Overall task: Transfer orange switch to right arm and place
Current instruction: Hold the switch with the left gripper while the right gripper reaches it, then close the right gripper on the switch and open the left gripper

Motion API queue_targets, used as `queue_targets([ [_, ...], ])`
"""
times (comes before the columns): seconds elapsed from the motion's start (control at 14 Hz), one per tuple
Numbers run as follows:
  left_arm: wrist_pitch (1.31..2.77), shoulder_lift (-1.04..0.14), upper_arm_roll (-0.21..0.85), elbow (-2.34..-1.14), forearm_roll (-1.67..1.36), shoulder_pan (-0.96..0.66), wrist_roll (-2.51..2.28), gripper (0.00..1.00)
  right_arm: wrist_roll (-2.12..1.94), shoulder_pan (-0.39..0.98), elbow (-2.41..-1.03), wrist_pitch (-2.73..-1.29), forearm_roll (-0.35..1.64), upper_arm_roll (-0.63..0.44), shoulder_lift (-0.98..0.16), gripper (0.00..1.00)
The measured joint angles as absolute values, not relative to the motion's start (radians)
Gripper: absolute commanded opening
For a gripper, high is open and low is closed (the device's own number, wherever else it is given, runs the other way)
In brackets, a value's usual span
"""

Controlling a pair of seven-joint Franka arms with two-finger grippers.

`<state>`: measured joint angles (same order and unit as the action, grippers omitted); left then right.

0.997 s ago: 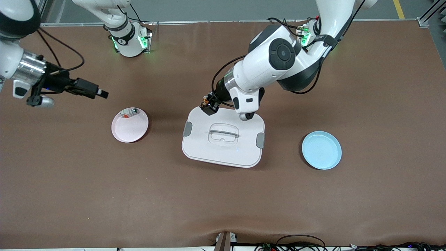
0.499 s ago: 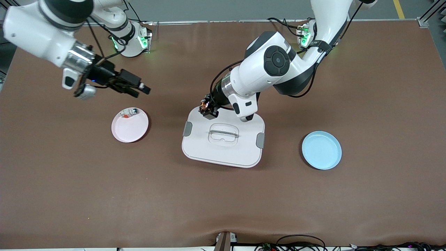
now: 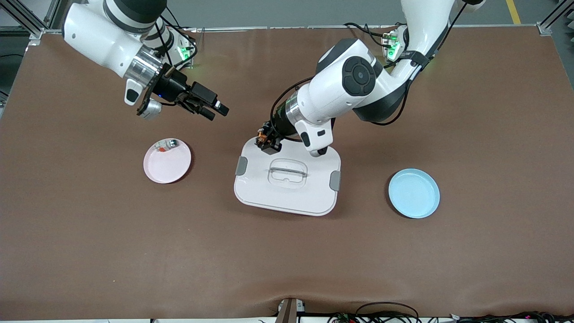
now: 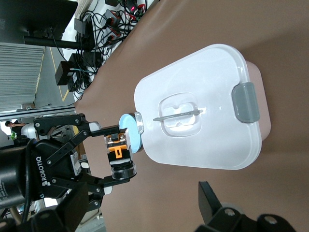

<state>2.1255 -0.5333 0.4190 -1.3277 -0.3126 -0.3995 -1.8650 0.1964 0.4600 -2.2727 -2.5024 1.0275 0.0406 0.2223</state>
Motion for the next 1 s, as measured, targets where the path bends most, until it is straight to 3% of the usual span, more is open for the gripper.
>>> queue_targets([
  [0.36, 2.125, -0.535, 0.419, -1.328, -0.313, -0.405, -1.865, 0.0, 0.212, 0.569, -2.269, -2.645, 1.042, 0.041, 0.139, 1.0],
  [1.0, 2.126, -0.535, 0.419, -1.325, -0.313, -0.405, -1.865, 0.0, 0.254, 0.626, -2.168, -2.689, 1.069, 0.04, 0.025, 1.0],
])
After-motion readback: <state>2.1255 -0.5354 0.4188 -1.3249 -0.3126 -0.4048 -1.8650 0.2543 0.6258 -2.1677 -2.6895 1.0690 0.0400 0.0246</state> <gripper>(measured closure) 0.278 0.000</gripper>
